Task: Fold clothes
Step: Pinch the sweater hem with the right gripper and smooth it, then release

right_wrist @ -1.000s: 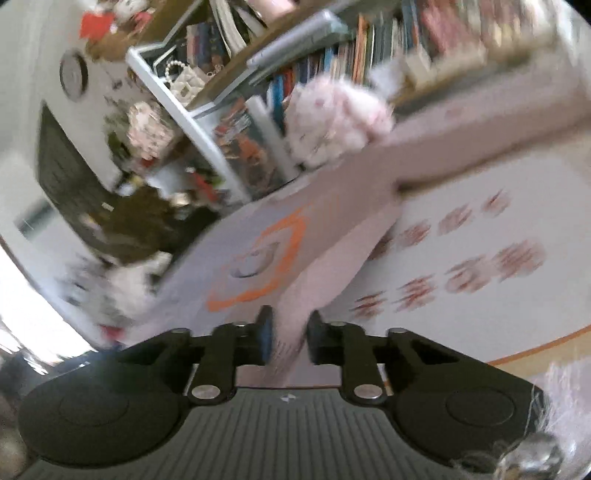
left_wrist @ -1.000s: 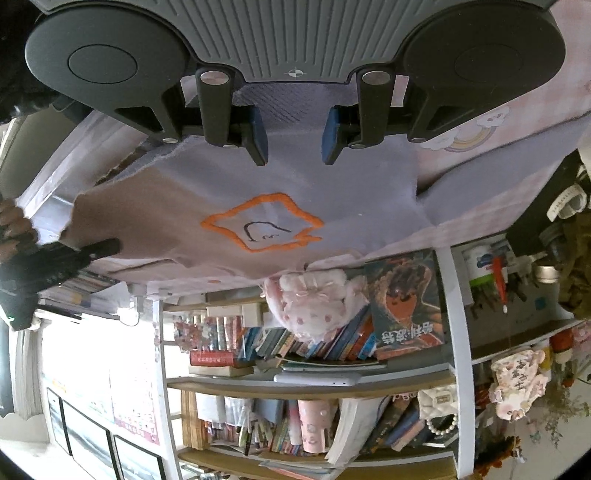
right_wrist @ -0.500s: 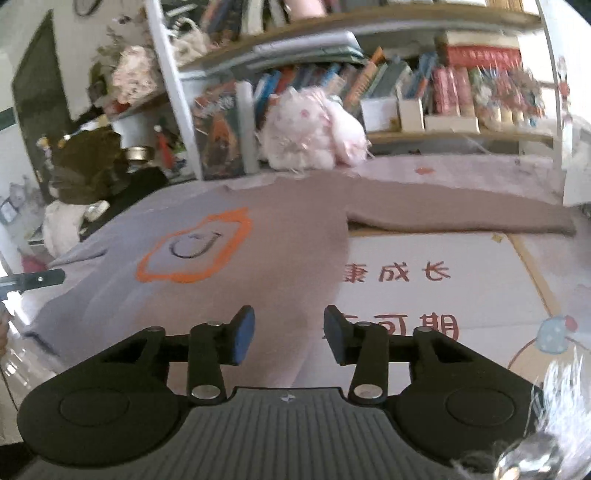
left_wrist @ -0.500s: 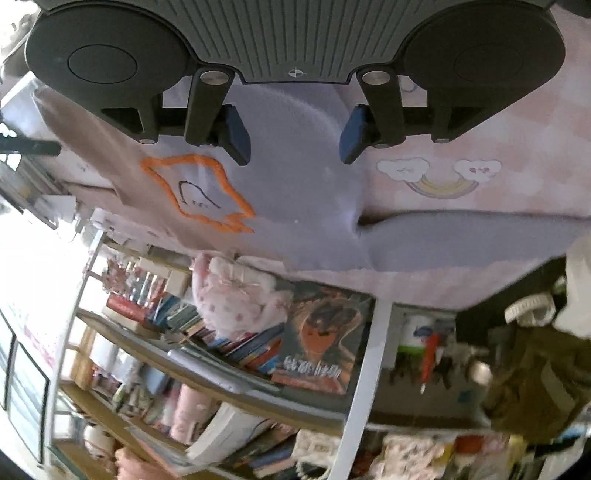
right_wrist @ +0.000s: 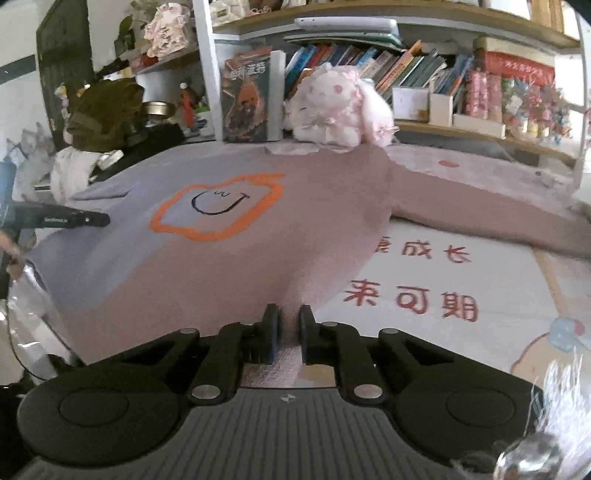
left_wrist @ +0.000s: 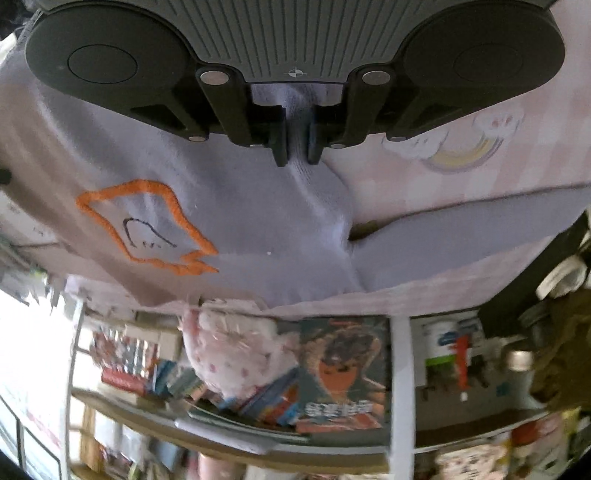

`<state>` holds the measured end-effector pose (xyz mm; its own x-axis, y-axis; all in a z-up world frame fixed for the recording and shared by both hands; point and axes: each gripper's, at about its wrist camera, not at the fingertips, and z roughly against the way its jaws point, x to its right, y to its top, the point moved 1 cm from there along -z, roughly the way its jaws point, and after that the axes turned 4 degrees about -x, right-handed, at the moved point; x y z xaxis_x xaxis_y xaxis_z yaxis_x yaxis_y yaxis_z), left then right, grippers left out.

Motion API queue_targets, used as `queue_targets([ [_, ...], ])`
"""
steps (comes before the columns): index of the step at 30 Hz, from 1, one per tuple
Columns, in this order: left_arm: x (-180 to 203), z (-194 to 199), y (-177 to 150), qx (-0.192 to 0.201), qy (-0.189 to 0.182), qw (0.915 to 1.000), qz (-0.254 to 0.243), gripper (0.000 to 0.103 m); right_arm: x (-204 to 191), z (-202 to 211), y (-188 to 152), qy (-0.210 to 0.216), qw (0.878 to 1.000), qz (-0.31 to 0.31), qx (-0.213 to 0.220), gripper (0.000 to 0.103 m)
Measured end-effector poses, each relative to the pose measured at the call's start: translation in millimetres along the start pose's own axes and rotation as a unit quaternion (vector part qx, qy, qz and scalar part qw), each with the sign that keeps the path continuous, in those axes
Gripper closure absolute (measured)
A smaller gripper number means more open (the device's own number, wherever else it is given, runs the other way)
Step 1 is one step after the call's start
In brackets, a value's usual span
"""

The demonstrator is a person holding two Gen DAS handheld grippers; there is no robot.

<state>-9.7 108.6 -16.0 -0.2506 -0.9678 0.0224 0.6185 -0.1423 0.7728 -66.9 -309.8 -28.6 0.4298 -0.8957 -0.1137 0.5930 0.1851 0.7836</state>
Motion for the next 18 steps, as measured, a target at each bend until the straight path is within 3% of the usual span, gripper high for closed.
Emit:
queue_targets([
  [6,3.9,-15.2,9.9,0.004,0.007,1.0,0.006,0.094,8.8,-12.5,9.6,-0.028,1.0,-0.004,0.005,0.093],
  [11,-5.6,-14.3,6.7,0.013,-0.003,0.9992,0.038,0.093,18.8,-26.3,21.6,-0.029,0.999,-0.014,0.003,0.093],
  [18,-9.9,-7.5,1.1,0.021,-0.002,0.9986,0.048,0.086,17.1,-28.2,21.8,-0.032,0.999,-0.011,0.005,0.091],
])
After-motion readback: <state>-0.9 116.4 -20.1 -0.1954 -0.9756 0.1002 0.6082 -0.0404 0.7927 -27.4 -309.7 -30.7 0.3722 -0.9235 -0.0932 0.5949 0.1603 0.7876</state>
